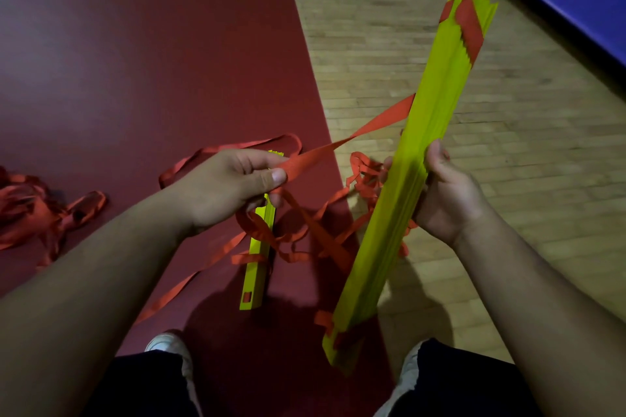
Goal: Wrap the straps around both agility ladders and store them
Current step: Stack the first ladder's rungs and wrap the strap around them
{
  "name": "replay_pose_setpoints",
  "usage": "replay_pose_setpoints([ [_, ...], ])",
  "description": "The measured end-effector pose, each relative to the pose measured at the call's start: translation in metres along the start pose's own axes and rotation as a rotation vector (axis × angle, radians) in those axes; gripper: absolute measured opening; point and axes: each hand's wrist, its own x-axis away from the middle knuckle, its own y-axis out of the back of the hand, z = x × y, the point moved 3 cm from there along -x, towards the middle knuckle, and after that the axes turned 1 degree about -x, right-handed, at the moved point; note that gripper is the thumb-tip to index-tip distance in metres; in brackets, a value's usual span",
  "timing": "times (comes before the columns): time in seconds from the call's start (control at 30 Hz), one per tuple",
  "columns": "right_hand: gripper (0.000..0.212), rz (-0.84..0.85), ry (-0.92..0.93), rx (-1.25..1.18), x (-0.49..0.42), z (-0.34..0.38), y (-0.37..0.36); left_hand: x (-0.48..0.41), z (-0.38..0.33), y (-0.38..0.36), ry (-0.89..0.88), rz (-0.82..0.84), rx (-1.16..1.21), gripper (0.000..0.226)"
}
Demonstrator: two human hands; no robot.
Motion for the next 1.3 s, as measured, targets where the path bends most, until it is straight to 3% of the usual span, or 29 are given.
replay_pose_setpoints([
  [0.1,0.07,0.102,0.077,0.064,-0.005,-0.001,0.0,0.0,0.002,-0.003,-0.005,0.036,-0.029,0.018],
  [0.27,0.061,0.032,0.138,0.219,-0.011,-0.007,-0.005,-0.001,0.006,-0.02,-0.019,0.131,-0.057,0.016],
  [0.4,0.088,-0.016,0.084,0.245,-0.007,-0.01,-0.004,-0.002,0.007,-0.022,-0.008,0.128,-0.072,0.014],
  [0.53,0.07,0.005,0.056,0.217,-0.004,-0.01,-0.006,-0.003,0.006,-0.018,-0.021,0.104,-0.065,0.014],
  [0.67,0.082,-0.009,0.105,0.238,-0.004,-0.008,-0.005,-0.002,0.008,-0.02,-0.008,0.113,-0.071,0.017],
  [0.83,0.027,-0.109,0.077,0.17,-0.006,-0.009,-0.011,-0.005,0.012,-0.029,0.009,0.172,-0.115,0.025],
  [0.93,0.011,-0.115,0.073,0.202,-0.003,-0.01,-0.015,-0.004,0.01,-0.03,0.014,0.189,-0.163,0.017],
  [1.0,0.015,-0.14,0.098,0.193,-0.002,-0.01,-0.018,-0.003,0.009,-0.032,0.027,0.205,-0.194,0.019],
  [1.1,0.004,-0.216,0.114,0.192,-0.005,-0.009,-0.019,-0.003,0.009,-0.036,0.04,0.242,-0.19,0.021],
  [1.17,0.012,-0.213,0.075,0.16,-0.006,-0.009,-0.018,-0.003,0.01,-0.037,0.034,0.244,-0.194,0.023],
  [1.3,0.05,-0.196,0.061,0.07,-0.003,-0.006,-0.02,-0.005,0.01,-0.035,0.031,0.188,-0.168,0.024],
])
